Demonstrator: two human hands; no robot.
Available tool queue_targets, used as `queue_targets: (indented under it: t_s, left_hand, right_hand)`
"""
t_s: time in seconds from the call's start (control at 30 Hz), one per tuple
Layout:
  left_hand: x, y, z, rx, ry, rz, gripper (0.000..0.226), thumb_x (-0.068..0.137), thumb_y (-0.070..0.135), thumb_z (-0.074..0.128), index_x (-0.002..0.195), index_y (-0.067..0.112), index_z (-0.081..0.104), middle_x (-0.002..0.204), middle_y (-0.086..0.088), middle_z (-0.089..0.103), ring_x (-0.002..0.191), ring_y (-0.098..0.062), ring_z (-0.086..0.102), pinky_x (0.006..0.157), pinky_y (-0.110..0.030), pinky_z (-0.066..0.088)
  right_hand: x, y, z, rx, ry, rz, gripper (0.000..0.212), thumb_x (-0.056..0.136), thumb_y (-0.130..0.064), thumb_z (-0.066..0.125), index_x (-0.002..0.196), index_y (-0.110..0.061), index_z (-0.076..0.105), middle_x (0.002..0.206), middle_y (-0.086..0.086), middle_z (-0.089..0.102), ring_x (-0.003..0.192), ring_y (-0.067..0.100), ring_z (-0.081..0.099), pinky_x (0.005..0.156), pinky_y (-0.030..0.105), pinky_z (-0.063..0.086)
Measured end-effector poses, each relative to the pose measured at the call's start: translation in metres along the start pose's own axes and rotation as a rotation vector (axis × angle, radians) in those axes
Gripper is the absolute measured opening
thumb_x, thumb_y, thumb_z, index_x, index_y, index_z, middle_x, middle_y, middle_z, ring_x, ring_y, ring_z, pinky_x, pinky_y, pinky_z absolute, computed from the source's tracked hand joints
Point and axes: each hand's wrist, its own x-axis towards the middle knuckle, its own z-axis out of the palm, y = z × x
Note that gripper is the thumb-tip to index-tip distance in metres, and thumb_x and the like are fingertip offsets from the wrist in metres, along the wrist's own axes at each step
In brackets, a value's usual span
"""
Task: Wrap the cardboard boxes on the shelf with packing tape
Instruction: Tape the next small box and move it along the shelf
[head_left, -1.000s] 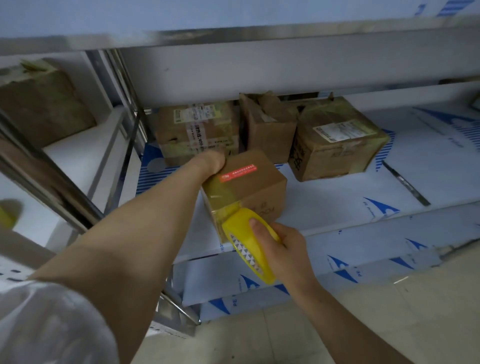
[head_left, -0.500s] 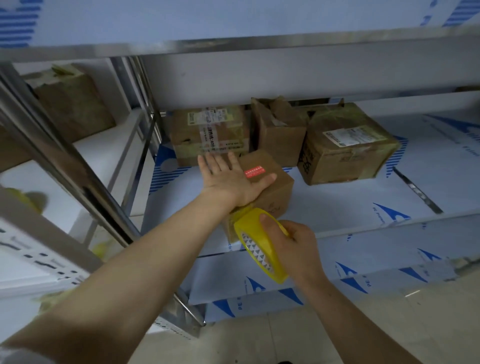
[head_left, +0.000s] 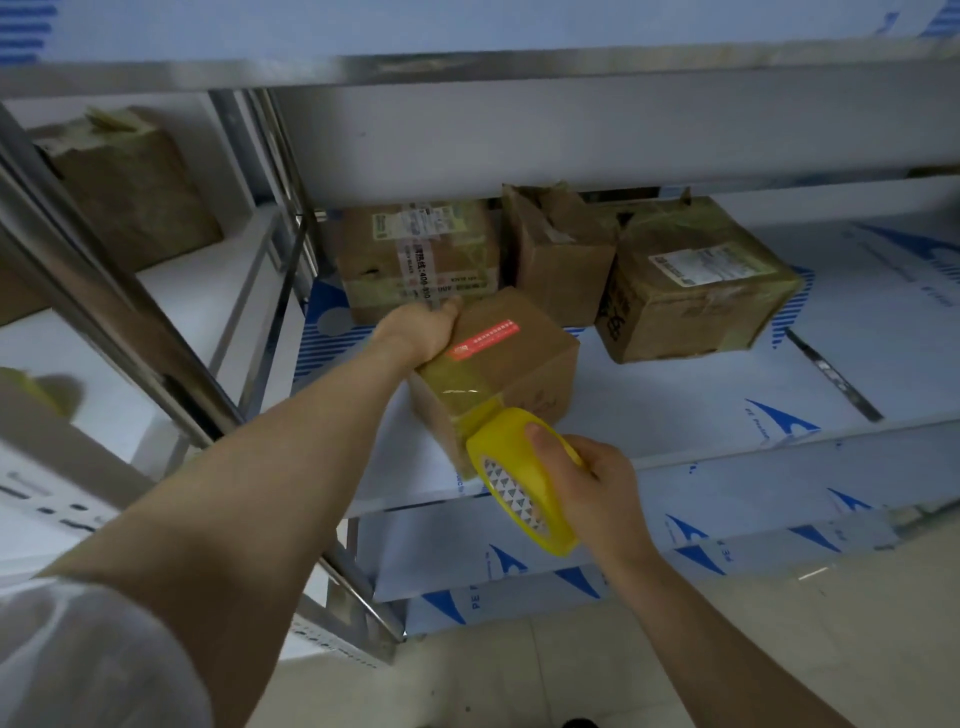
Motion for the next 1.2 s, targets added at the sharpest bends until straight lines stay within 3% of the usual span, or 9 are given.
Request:
queue_targets:
  t_s: [0.2,0.3,0.5,0.57,0.7,0.77,0.9,1.03,1.2]
  left_hand:
    - [-0.001,-0.004,0.002,-0.651,0.189,-0.149,0.018,0.092,0.020,0.053,0.099,0.010,0.066,0.100,-0.008,0.067,0.096,-0.027,0.062,0.088,-0.035,0.052]
    - [-0.022,-0.017,0.009,-0.944,0.198,-0.129,0.009,0.085,0.021,0.060,0.081,0.015,0.067,0.084,-0.004,0.069,0.088,-0.025,0.067,0.077,-0.034,0.055]
    - [-0.039,-0.044,0.022,-0.993,-0.080,-0.254,0.033,0.093,0.050,0.044,0.101,0.021,0.059,0.096,-0.006,0.064,0.082,-0.019,0.056,0.066,-0.030,0.043]
    - [-0.039,-0.042,0.021,-0.999,-0.117,-0.373,0.036,0.094,0.049,0.041,0.097,0.018,0.059,0.092,-0.009,0.063,0.083,-0.023,0.057,0.076,-0.034,0.047]
    - [-0.023,-0.054,0.029,-0.901,0.123,-0.305,0.036,0.094,0.041,0.041,0.088,0.013,0.064,0.103,-0.018,0.067,0.090,-0.028,0.059,0.084,-0.035,0.046]
    - [-0.027,-0.049,0.023,-0.974,0.221,-0.185,0.033,0.095,0.042,0.045,0.081,0.020,0.065,0.091,-0.008,0.069,0.087,-0.024,0.061,0.082,-0.032,0.046]
    - [-0.032,-0.042,0.017,-1.241,0.106,-0.024,0.033,0.095,0.045,0.046,0.096,0.021,0.069,0.098,-0.003,0.072,0.098,-0.019,0.066,0.090,-0.034,0.050]
    - [-0.027,-0.040,0.022,-1.099,0.221,-0.042,0.040,0.103,0.040,0.030,0.096,0.024,0.065,0.100,-0.002,0.069,0.098,-0.018,0.063,0.087,-0.032,0.049]
    - [-0.017,-0.037,0.022,-0.929,0.287,-0.036,0.043,0.104,0.037,0.024,0.097,0.015,0.061,0.108,-0.013,0.066,0.102,-0.027,0.061,0.097,-0.041,0.047]
  right_hand:
    - [0.001,-0.001,0.002,0.043,0.037,0.035,0.054,0.086,-0.040,0.064,0.047,-0.021,0.033,0.045,-0.004,0.031,0.047,0.010,0.033,0.052,0.025,0.031]
    - [0.004,-0.008,-0.005,0.033,0.022,0.101,0.052,0.082,-0.045,0.066,0.049,-0.017,0.038,0.046,-0.003,0.036,0.047,0.009,0.039,0.052,0.029,0.037]
    - [0.004,-0.064,-0.021,0.270,-0.175,0.220,0.035,0.066,-0.051,0.075,0.080,-0.020,0.068,0.080,0.002,0.073,0.077,0.021,0.070,0.074,0.037,0.057]
    - [0.011,-0.087,-0.024,0.288,-0.319,0.166,0.033,0.060,-0.039,0.079,0.084,-0.019,0.069,0.082,0.004,0.074,0.076,0.023,0.070,0.074,0.039,0.056]
    - [0.038,-0.118,-0.009,0.175,-0.381,0.069,0.019,0.081,-0.025,0.070,0.087,-0.007,0.071,0.081,0.010,0.073,0.075,0.025,0.070,0.072,0.036,0.058]
    - [0.052,-0.127,0.006,0.131,-0.315,0.023,0.030,0.081,-0.038,0.071,0.089,-0.009,0.071,0.084,0.008,0.073,0.077,0.021,0.071,0.074,0.036,0.059]
    - [0.067,-0.135,0.037,0.091,-0.207,-0.017,0.043,0.079,-0.059,0.066,0.076,-0.016,0.065,0.079,0.003,0.070,0.075,0.017,0.069,0.074,0.033,0.057]
    - [0.076,-0.127,0.055,0.120,-0.222,0.077,0.057,0.068,-0.079,0.058,0.077,-0.023,0.064,0.086,0.004,0.071,0.084,0.024,0.069,0.085,0.040,0.054]
    - [0.079,-0.114,0.060,0.177,-0.301,0.043,0.031,0.084,-0.052,0.064,0.082,-0.022,0.068,0.093,0.007,0.073,0.091,0.024,0.070,0.092,0.045,0.053]
